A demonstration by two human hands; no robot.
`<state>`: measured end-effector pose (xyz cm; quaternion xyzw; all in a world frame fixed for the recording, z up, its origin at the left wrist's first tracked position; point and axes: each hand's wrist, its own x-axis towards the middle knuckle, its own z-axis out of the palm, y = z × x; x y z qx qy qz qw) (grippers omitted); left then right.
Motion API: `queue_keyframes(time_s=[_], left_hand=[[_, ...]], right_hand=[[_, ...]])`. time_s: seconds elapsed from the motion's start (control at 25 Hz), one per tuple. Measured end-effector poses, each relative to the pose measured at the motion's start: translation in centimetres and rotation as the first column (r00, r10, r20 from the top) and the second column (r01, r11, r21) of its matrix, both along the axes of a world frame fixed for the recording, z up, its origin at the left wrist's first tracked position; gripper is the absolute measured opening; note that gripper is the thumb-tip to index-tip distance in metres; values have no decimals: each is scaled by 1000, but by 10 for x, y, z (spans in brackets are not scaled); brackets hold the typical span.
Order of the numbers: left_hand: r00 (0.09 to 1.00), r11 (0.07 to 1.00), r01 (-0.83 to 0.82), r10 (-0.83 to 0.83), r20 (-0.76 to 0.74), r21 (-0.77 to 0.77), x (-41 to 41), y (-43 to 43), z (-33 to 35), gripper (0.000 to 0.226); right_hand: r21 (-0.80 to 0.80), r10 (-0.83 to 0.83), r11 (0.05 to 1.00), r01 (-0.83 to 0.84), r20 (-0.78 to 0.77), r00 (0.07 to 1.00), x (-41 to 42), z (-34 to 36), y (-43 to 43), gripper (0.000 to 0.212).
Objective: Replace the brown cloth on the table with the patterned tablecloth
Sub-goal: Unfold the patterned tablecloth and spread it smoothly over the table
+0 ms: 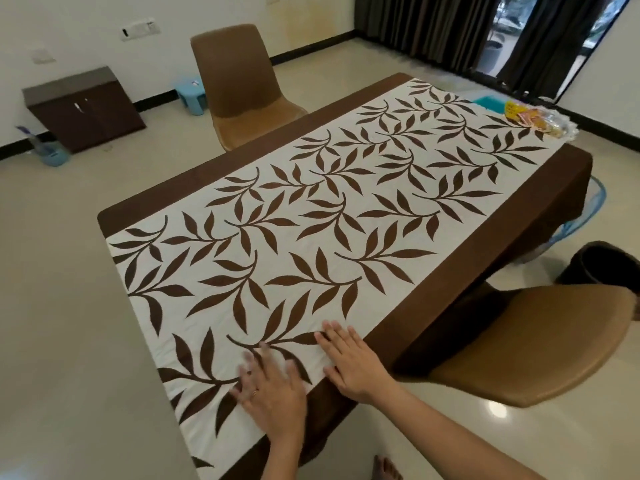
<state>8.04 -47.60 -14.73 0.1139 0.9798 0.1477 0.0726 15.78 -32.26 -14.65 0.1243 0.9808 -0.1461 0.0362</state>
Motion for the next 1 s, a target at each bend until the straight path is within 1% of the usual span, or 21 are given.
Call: queue_keyframes(time_s=[0.12, 0.24, 0.32, 0.44, 0.56, 0.72, 1.0], left_hand=[[981, 981, -192, 192, -14, -15, -27, -12, 1, 74], [957, 958, -286, 286, -44, 19, -55, -29, 2, 78], [945, 946, -323, 323, -48, 8, -71, -39, -2, 81], [937, 937, -349, 349, -7, -15, -81, -46, -7, 84], [932, 932, -363, 363, -16, -8, -84, -48, -9, 84], [932, 934, -358, 358, -64, 0, -94, -50, -13, 81], [937, 940, -340, 338, -89, -6, -111, -54, -16, 80]], right_hand=[[-26, 107, 994, -108, -24, 994, -6, 3, 7, 64], [-82, 197, 976, -201, -50, 979, -21, 7, -1, 63], [-104, 274, 955, -278, -56, 960, -39, 9, -15, 62], [-114, 346, 929, -351, -62, 936, -70, 12, -38, 59], [-24, 394, 918, -396, -69, 917, -91, 4, -57, 60], [-3, 364, 931, -365, -32, 931, -102, -6, -63, 61], [-2, 340, 940, -341, -17, 940, -114, -9, -72, 62]])
